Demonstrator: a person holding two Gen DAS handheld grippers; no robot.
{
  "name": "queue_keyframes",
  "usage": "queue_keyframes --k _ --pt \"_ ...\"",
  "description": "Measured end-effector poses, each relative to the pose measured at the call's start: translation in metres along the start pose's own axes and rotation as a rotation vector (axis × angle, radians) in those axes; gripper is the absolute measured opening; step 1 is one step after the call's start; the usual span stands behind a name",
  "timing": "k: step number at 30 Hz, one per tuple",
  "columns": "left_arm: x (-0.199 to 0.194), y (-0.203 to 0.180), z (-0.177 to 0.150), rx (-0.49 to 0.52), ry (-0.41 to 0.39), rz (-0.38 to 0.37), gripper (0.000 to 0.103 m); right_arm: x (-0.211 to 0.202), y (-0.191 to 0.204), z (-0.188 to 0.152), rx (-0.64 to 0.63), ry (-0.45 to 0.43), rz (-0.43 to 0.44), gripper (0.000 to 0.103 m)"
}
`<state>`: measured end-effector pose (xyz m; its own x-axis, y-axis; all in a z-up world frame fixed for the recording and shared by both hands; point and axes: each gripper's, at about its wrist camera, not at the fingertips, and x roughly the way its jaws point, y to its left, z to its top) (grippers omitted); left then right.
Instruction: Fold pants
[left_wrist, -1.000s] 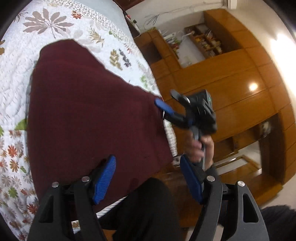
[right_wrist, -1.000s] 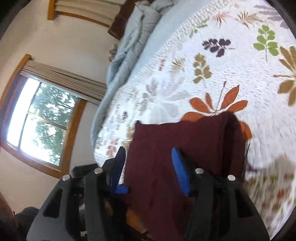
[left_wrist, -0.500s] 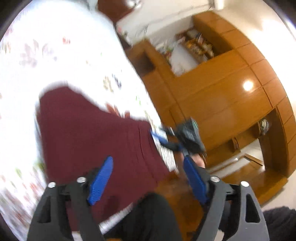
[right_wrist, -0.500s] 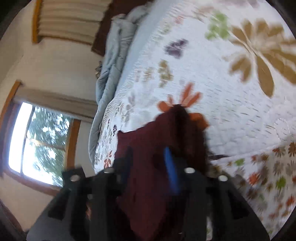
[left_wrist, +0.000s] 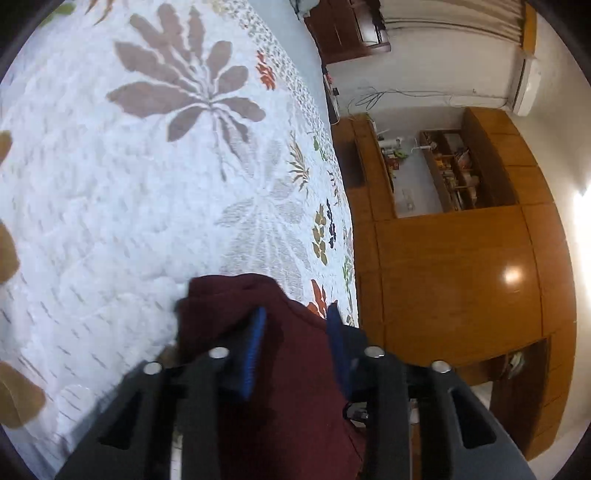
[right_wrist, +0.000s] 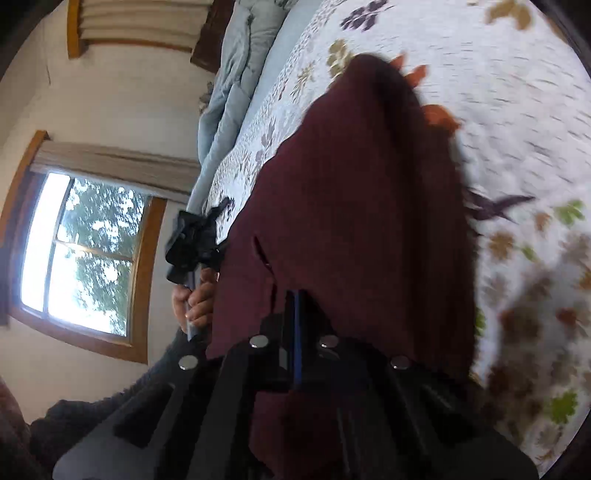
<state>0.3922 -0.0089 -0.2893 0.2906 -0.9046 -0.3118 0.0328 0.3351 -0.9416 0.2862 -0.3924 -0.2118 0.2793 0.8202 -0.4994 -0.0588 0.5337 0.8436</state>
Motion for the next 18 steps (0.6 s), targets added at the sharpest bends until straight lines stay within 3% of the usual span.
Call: queue_keyframes --k 4,5,6,7,8,13,14,15,16,17,18 --pt "-0.004 -0.003 0.004 -0.007 -0.002 -0.014 0.032 -0.01 0.007 -0.001 0.003 0.023 -0.032 0.003" --pt "-0.014 -0.014 0.002 0.014 -0.03 -0.007 0.041 -0.017 0.012 0.001 0.0 0.007 -0.05 0.006" --pt "-0.024 -0.021 0.0 0.04 -0.05 -0.002 0.051 -0.023 0.018 0.003 0.002 -0.013 -0.037 0.023" --pt "-0.035 -0.033 -0.007 0.078 -0.068 -0.012 0.054 -0.025 0.021 0.006 0.009 -0.033 -0.009 0.04" --pt "-0.036 -0.042 -0.014 0.098 -0.071 -0.023 0.058 -0.031 0.032 0.011 0.003 -0.067 0.018 0.044" --pt "-0.043 -0.068 -0.073 0.152 -0.008 -0.082 0.066 0.005 0.066 0.051 -0.033 -0.047 0.058 0.05" --pt "-0.042 -0.07 -0.082 0.16 0.009 -0.075 0.066 0.017 0.065 0.057 -0.03 -0.027 0.052 0.049" --pt "-0.043 -0.069 -0.09 0.171 0.018 -0.065 0.066 0.03 0.059 0.064 -0.024 -0.002 -0.005 0.038" --pt "-0.046 -0.069 -0.094 0.18 0.018 -0.048 0.066 0.033 0.055 0.07 -0.024 0.011 -0.03 0.01" --pt "-0.051 -0.068 -0.097 0.19 0.011 -0.024 0.069 0.034 0.042 0.074 0.002 0.025 -0.042 0.0" --pt "-0.058 -0.067 -0.097 0.202 -0.001 0.014 0.079 0.027 0.022 0.076 0.065 0.039 -0.008 0.0"
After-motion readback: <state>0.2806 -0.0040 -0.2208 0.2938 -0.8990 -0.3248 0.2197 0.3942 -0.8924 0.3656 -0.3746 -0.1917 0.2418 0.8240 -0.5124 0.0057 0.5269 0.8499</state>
